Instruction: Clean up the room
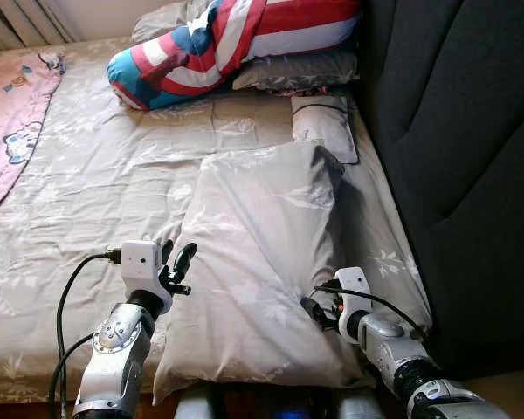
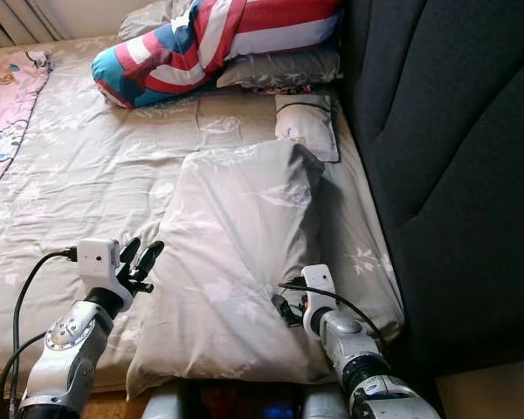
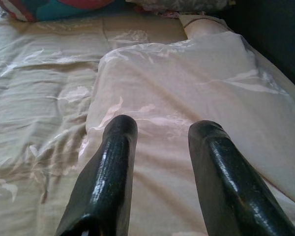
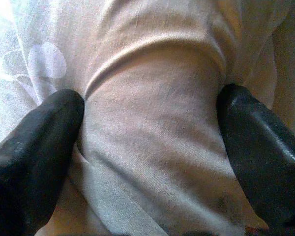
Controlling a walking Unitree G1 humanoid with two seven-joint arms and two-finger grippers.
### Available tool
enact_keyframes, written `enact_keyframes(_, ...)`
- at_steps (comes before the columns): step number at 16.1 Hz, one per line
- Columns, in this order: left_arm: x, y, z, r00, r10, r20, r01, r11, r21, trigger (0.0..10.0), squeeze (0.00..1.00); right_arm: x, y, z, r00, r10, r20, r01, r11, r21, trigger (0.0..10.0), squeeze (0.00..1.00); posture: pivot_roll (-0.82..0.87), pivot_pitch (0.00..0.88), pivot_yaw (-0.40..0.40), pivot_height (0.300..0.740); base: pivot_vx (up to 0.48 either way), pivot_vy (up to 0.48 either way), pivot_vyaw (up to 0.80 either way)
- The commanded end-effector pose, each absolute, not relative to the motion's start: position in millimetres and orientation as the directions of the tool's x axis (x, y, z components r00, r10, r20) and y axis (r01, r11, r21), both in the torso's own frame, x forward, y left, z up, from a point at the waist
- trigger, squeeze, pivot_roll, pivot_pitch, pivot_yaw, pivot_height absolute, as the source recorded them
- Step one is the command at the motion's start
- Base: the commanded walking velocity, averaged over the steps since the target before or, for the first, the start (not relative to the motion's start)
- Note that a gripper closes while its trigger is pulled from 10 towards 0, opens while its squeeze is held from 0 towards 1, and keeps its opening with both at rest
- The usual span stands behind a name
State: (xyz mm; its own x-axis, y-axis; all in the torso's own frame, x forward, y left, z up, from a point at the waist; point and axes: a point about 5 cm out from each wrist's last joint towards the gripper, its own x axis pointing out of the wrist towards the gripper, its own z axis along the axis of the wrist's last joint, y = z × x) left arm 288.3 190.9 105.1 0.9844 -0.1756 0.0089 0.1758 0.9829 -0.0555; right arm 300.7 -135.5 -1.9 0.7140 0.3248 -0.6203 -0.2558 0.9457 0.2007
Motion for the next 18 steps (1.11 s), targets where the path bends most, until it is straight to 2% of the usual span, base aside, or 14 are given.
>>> enact_keyframes(1,283,197,102,0.987,-0.160,-0.018,0.159,0.986,-0.056,10.0,0.00,267,-126,-33,0.591,0.349,-0.727,-0.211,0.937,0.278,10.0,0.00,0.03,0.224,0.069,0.655,0.000,0.000,0.00)
enact_keyframes(7,282,211,117,0.989,-0.147,0.004,0.147,0.989,-0.022,10.0,0.00,259,-116,-40,0.568,0.350,-0.745,-0.205,0.937,0.283,10.0,0.00,0.09,0.261,0.090,0.655,0.000,0.000,0.00)
enact_keyframes(8,282,211,118,0.989,-0.147,0.002,0.147,0.989,-0.021,10.0,0.00,260,-115,-39,0.572,0.349,-0.743,-0.205,0.937,0.282,0.7,0.00,0.09,0.267,0.089,0.655,0.000,0.000,0.00)
enact_keyframes(9,282,210,118,0.989,-0.147,-0.001,0.147,0.989,-0.021,10.0,0.00,260,-115,-39,0.571,0.350,-0.742,-0.212,0.937,0.278,0.7,0.00,0.08,0.271,0.086,0.655,0.000,0.000,0.00)
enact_keyframes(10,282,210,118,0.989,-0.145,-0.001,0.145,0.989,-0.023,10.0,0.00,258,-115,-40,0.554,0.362,-0.750,-0.236,0.932,0.276,0.0,0.00,0.09,0.278,0.081,0.655,0.000,0.000,0.00)
enact_keyframes(18,278,217,118,0.991,-0.133,-0.016,0.133,0.991,-0.028,10.0,0.00,245,-109,-49,0.527,0.372,-0.764,-0.259,0.927,0.272,0.0,0.00,0.09,0.275,0.102,0.655,0.000,0.000,0.00)
